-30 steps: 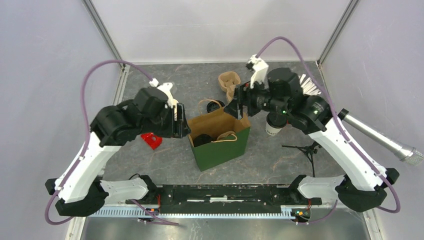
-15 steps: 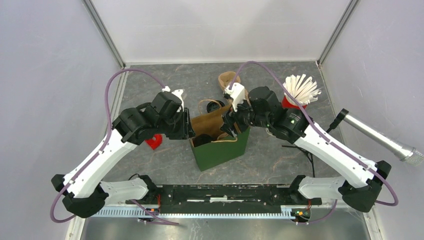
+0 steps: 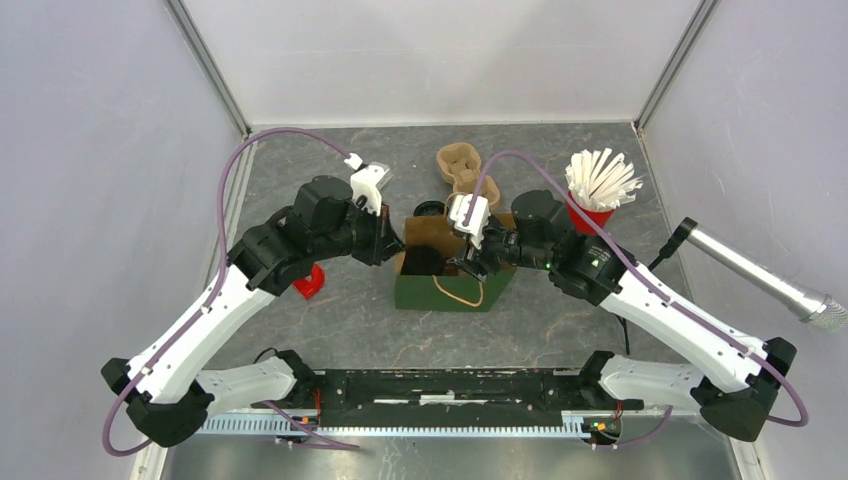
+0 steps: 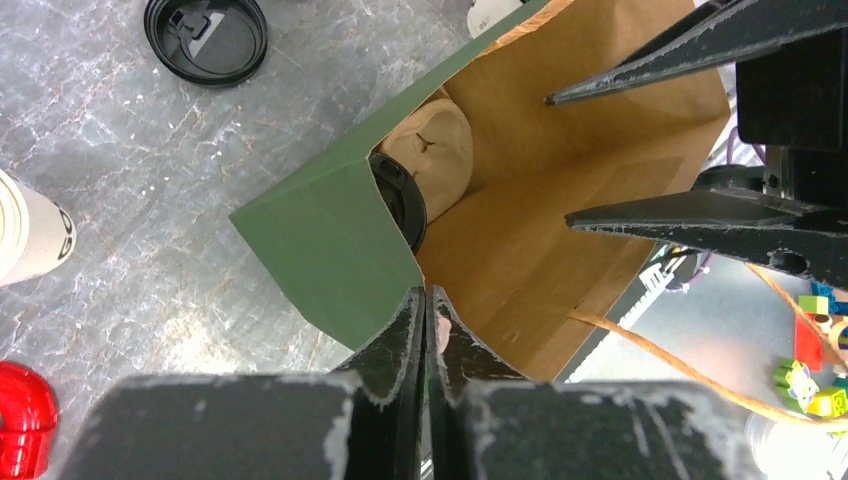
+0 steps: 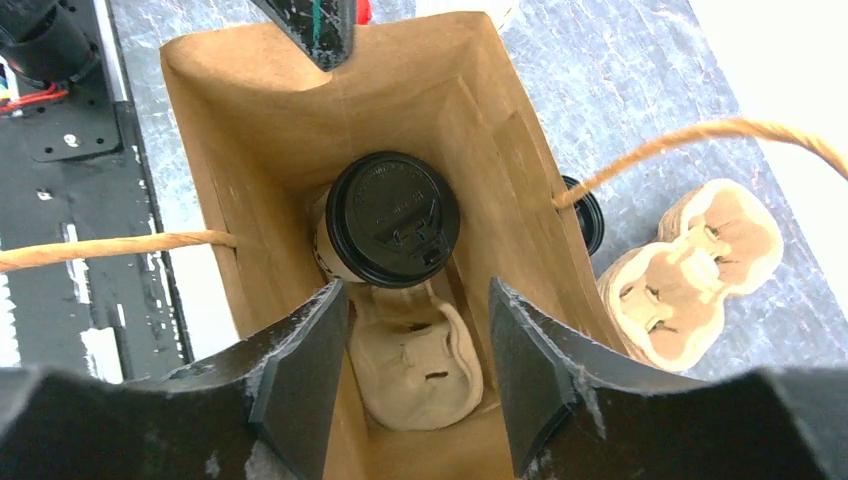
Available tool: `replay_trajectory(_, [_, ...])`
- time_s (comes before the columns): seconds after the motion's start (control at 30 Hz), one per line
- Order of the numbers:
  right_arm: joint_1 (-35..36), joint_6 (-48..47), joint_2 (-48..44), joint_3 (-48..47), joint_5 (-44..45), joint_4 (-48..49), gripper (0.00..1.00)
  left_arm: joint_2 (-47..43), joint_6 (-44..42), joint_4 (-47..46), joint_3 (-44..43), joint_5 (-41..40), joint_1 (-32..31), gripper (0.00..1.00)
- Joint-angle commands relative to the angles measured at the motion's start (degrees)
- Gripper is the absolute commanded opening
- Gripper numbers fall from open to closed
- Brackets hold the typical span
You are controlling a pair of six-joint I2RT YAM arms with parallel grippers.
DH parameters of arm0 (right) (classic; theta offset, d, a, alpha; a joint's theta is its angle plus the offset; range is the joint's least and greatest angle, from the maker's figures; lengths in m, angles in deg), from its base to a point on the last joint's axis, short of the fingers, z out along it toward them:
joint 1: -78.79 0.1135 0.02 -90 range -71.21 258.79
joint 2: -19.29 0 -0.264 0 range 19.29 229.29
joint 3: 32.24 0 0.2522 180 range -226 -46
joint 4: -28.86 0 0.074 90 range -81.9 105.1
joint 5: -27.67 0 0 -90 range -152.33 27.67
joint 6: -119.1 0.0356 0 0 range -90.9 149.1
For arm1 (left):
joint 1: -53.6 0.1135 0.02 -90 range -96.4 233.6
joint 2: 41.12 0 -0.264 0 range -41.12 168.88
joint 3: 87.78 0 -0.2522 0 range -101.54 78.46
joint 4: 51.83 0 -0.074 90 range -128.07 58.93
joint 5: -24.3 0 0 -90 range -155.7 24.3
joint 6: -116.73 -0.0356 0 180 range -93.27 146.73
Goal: Pack the takeout coffee
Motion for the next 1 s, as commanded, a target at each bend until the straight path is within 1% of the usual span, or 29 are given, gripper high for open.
replay_trajectory(0.0, [0.4,-6.4,1.6,-1.3,0.5,1.2,0.58,-2.3,-2.3,-7.2,3.0,4.5,1.6,0.09])
replay_trajectory(0.07, [1.3,-6.9,2.0,-0.2,0.2,1.3,0.55,-3.9,-0.2,-4.6,4.8,2.0,1.6,0.27])
replay_trajectory(0.1, [2.3,-7.3,2.1,0.6,0.2,1.4,0.54,-4.7,1.0,-2.2,4.8,0.4,1.6,0.37])
replay_trajectory(0.17, [4.4,-8.0,2.0,1.8,-0.1,1.2,0.54,-5.4,3.2,2.5,3.0,0.1,1.6,0.59])
replay_trajectory(0.2, [5.7,-8.1,1.8,2.4,-0.2,1.2,0.54,-5.5,4.3,5.0,1.9,0.5,1.6,0.63])
replay_trajectory(0.33, [9.6,-8.3,-1.1,4.1,2.0,2.9,0.54,-4.6,8.9,13.4,-1.4,4.5,1.6,0.71])
replay_trajectory(0.43, [11.4,-9.1,-1.5,4.8,3.0,1.7,0.54,-5.0,10.8,14.6,-0.7,6.4,1.6,0.76])
replay_trajectory(0.5, [12.4,-9.8,-1.5,5.6,3.5,1.0,0.53,-5.6,11.3,13.6,0.5,7.0,1.5,0.76])
replay_trajectory(0.63, [15.4,-10.9,-2.1,8.1,7.1,1.3,0.53,-6.2,11.8,13.5,2.2,12.3,1.5,0.74])
replay_trajectory(0.77, [18.2,-11.8,-2.9,10.8,11.4,3.5,0.55,-8.9,11.7,12.3,5.4,16.9,1.5,0.76])
replay_trajectory(0.9, [19.4,-12.4,-3.0,12.4,14.0,6.6,0.58,-10.6,12.3,9.6,8.0,18.4,1.5,0.76])
replay_trajectory(0.97, [19.6,-12.7,-2.9,13.0,15.8,8.0,0.6,-10.2,12.4,9.6,8.6,18.0,1.5,0.74])
